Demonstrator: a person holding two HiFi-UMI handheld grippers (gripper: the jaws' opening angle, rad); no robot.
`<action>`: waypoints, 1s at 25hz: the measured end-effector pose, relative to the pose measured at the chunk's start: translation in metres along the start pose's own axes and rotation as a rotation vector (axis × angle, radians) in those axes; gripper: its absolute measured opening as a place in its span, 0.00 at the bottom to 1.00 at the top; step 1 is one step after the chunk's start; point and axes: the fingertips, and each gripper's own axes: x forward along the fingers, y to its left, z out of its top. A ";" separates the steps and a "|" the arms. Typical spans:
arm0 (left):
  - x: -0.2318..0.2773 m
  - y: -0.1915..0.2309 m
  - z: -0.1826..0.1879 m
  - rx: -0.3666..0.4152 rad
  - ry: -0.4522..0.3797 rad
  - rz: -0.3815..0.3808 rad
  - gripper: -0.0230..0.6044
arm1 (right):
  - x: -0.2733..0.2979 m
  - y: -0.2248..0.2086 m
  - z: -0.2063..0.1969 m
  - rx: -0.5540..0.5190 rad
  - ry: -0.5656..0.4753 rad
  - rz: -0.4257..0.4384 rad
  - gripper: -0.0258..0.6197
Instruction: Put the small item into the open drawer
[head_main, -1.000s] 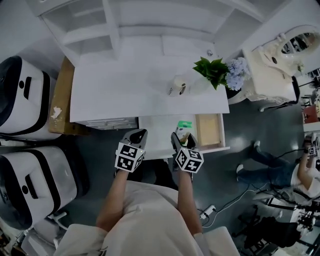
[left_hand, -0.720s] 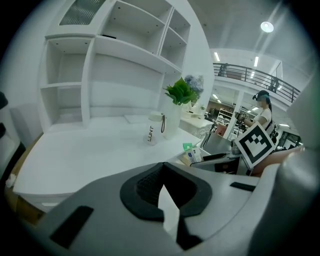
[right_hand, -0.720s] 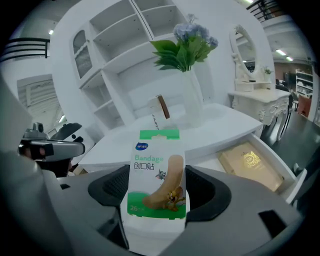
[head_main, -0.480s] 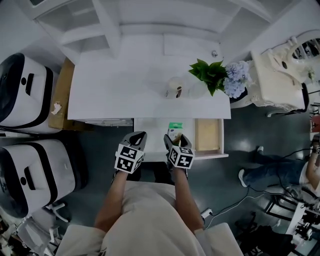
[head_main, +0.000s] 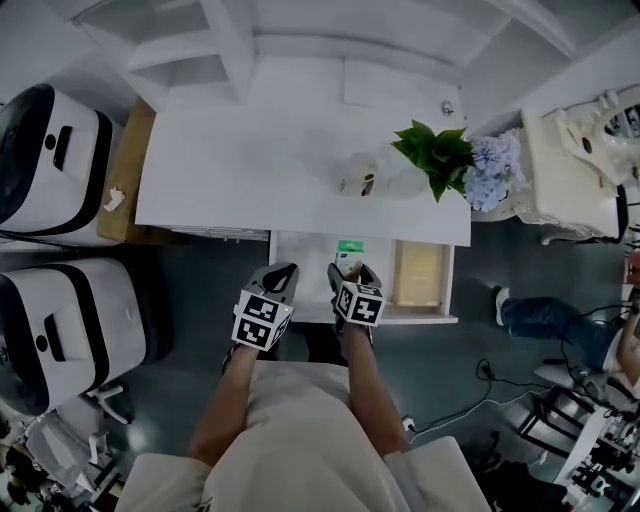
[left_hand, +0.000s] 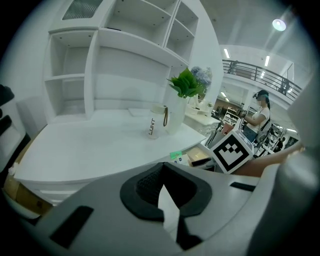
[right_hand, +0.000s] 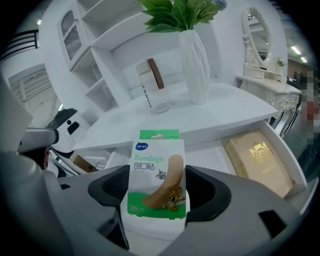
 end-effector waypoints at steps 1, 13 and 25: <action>0.000 0.000 0.000 -0.002 0.000 0.003 0.06 | 0.004 0.001 -0.002 -0.002 0.011 0.001 0.61; -0.010 0.003 -0.015 -0.035 0.021 0.033 0.06 | 0.046 0.002 -0.028 -0.015 0.131 -0.008 0.61; -0.020 0.008 -0.028 -0.055 0.034 0.057 0.06 | 0.080 0.009 -0.054 -0.025 0.262 -0.029 0.61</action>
